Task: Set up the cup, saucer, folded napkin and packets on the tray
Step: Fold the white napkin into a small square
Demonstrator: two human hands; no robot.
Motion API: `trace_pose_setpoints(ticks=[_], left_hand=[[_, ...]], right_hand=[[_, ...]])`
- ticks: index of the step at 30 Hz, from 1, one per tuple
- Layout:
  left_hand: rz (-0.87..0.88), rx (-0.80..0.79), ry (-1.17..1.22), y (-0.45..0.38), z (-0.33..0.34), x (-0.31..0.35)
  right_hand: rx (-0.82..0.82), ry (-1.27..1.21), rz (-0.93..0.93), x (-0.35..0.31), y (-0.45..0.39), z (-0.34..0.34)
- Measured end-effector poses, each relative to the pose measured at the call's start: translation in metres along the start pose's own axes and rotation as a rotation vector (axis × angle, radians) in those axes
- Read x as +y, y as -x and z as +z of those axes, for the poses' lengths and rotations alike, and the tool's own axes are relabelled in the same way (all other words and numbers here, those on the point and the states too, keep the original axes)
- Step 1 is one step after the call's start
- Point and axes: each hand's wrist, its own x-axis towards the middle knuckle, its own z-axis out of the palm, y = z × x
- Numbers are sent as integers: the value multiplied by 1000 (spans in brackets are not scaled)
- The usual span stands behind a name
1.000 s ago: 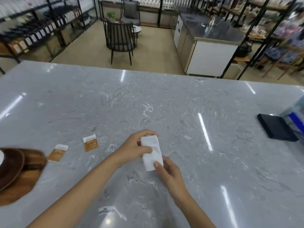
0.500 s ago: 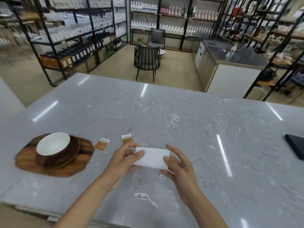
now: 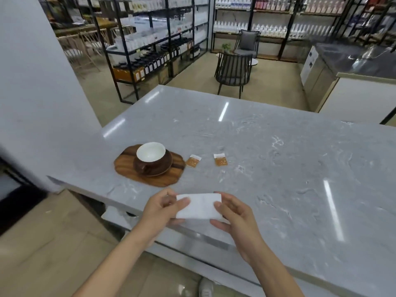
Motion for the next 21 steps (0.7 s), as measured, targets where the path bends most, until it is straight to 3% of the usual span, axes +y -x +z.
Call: trace_pose_setpoints(ticks=[12,21], left_hand=[[61,129,21,38,-83,-10],[32,128,33,6,-140,0]], right_hand=[[-168,23,31,11,-2,85],[-160,100,63,24,-45,127]])
